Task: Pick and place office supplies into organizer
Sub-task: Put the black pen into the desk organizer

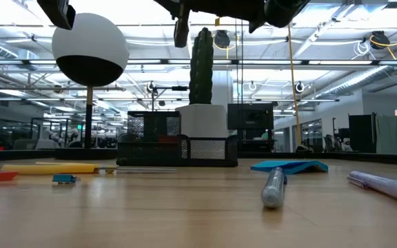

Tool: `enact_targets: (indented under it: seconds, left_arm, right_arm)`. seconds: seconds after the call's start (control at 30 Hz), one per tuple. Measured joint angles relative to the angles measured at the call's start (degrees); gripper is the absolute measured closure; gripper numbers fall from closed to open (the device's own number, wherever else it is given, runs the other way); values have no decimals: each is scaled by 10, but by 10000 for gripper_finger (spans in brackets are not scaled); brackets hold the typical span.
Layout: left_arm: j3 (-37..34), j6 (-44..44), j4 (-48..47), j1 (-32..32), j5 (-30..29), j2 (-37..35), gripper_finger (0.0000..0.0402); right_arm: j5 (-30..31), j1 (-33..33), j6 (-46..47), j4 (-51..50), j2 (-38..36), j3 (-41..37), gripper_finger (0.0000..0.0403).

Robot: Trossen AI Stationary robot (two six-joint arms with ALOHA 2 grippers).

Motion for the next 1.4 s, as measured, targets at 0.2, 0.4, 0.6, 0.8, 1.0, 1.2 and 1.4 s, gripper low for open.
enact_targets:
  seconds: [0.2, 0.4, 0.6, 0.8, 1.0, 1.2, 1.4]
  left_arm:
    - [0, -26, 17, -3, -5, 0, 284]
    - [-1, -64, 57, -14, -35, 0, 243]
    - [-1, -76, 76, -41, -66, -1, 198]
    - [-1, -85, 98, -65, -122, -2, 170]
    - [0, -110, 122, -87, -147, -3, 168]
    - [1, -119, 165, -91, -175, -3, 167]
    - [2, -133, 176, -86, -171, -3, 175]
  right_arm:
    - [-4, 1, -26, 1, 0, 0, 340]
    - [-10, 1, -32, 14, -1, 1, 341]
    - [-31, 2, -41, 11, 0, 0, 347]
    - [-47, 2, -53, 19, 0, -1, 350]
    - [-68, 2, -74, 27, -8, -3, 357]
    - [-70, 3, -107, 26, -31, -3, 372]
    - [-71, 9, -130, 23, -44, -3, 372]
